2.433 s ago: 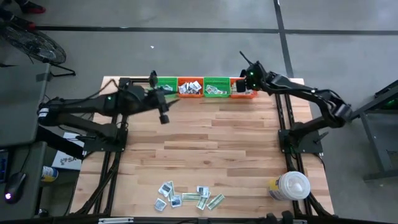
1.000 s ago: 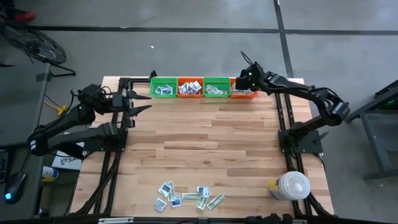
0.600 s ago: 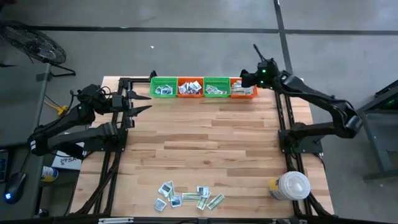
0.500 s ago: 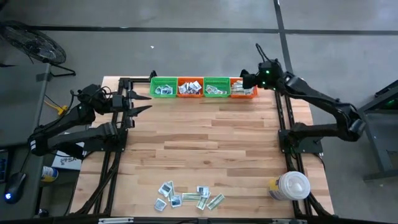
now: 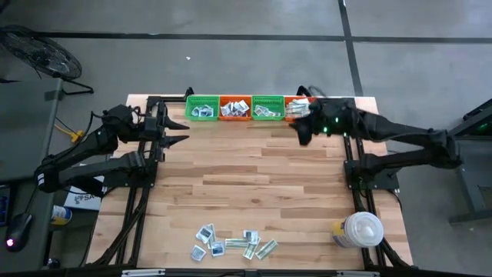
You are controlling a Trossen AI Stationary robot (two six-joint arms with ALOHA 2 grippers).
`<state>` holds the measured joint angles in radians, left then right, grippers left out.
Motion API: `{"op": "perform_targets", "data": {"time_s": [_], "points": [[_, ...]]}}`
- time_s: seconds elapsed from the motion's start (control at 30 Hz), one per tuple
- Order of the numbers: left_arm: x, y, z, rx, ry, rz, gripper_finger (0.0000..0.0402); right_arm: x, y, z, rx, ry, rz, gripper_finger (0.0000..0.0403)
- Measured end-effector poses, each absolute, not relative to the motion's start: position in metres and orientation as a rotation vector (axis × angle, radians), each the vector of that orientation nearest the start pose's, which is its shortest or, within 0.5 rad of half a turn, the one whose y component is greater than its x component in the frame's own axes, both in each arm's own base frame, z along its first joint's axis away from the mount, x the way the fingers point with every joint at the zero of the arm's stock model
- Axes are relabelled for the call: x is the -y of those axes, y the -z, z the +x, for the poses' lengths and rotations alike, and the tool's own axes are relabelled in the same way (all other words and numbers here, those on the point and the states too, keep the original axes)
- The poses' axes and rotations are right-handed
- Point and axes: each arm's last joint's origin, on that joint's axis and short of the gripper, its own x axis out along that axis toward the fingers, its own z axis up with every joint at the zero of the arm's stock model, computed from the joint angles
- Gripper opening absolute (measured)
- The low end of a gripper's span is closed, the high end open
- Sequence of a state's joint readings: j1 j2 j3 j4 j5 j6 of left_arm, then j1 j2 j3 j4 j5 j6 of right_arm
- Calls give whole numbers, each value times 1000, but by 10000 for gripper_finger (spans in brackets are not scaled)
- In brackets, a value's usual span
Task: Pick & Place First Aid Supplies
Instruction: Put the green bandage pack in the right orange bin
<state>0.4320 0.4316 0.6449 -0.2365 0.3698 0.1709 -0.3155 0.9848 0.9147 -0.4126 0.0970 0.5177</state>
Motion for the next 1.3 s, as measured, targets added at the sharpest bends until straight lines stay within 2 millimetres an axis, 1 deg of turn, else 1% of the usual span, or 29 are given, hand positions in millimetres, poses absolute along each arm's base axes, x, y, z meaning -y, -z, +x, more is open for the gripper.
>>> {"op": "perform_targets", "data": {"time_s": [0.13,0.33,0.47,0.77,0.93,1.1,1.17,1.3], "points": [[-33,-322,97,-25,-66,135,124,32,-320,208,-412,373,553,149],[-33,-322,97,-24,-68,89,124,-13,-317,218,-436,232,591,149],[-33,-322,97,-24,-59,86,124,-37,-315,225,-436,150,642,149],[-32,-322,97,-26,-38,109,124,-80,-316,251,-328,-30,874,149],[-31,-322,97,-23,1,109,124,-100,-310,266,-286,-34,966,149],[-29,-322,97,-17,79,113,124,-124,-314,289,-291,-5,1003,149],[-28,-322,97,-16,95,115,124,-133,-315,301,-319,3,1001,149],[-28,-322,96,-13,124,122,124,-147,-311,323,-451,83,1036,149]]}}
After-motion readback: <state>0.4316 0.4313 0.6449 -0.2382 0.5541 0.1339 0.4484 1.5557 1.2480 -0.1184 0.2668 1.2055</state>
